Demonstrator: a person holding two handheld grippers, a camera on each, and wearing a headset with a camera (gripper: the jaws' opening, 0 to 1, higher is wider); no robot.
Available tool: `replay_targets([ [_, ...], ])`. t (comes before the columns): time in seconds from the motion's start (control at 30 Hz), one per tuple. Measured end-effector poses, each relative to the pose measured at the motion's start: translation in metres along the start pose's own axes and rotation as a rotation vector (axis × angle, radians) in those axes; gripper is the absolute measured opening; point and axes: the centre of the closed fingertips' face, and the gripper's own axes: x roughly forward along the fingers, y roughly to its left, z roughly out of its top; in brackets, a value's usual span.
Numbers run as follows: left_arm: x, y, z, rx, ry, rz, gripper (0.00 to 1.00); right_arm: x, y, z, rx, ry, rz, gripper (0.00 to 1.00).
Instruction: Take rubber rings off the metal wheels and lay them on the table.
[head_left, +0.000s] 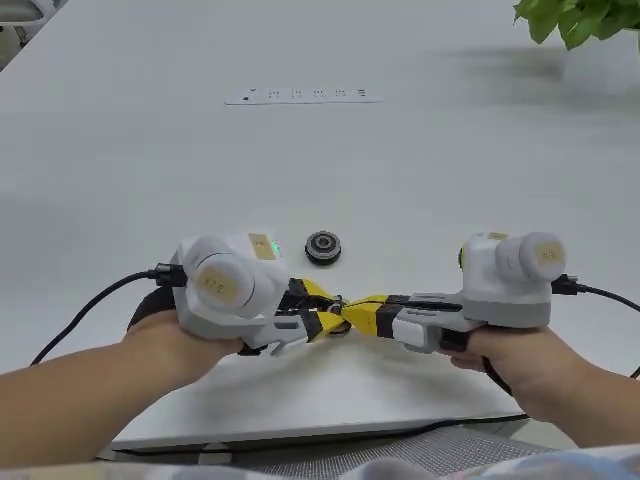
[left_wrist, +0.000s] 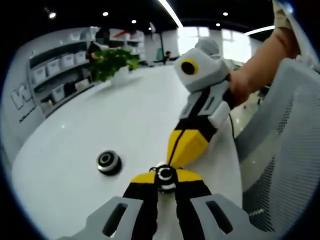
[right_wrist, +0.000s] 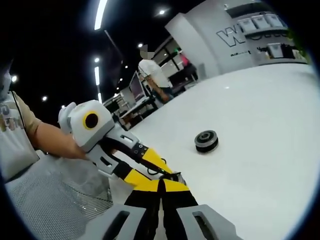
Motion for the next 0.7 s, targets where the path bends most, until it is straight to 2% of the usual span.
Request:
replay_targets([
  [0.23, -0.0001, 0.0000, 0.0002, 0.000, -0.002, 0.000, 0.12, -0.0002, 0.0053, 0.0013, -0.002, 0.003, 0.023, 0.00],
  [0.5, -0.0002, -0.0002, 0.0004, 0.002, -0.005, 0.000, 0.12, -0.0040, 0.0102, 0.0052, 0.044, -0.023, 0.049, 0.00],
  [0.7, 0.0001, -0.0002, 0.0008, -0.003, -0.007, 0.004, 0.12, -0.0032, 0.0027, 0.0041, 0.023, -0.013, -0.006, 0.00],
])
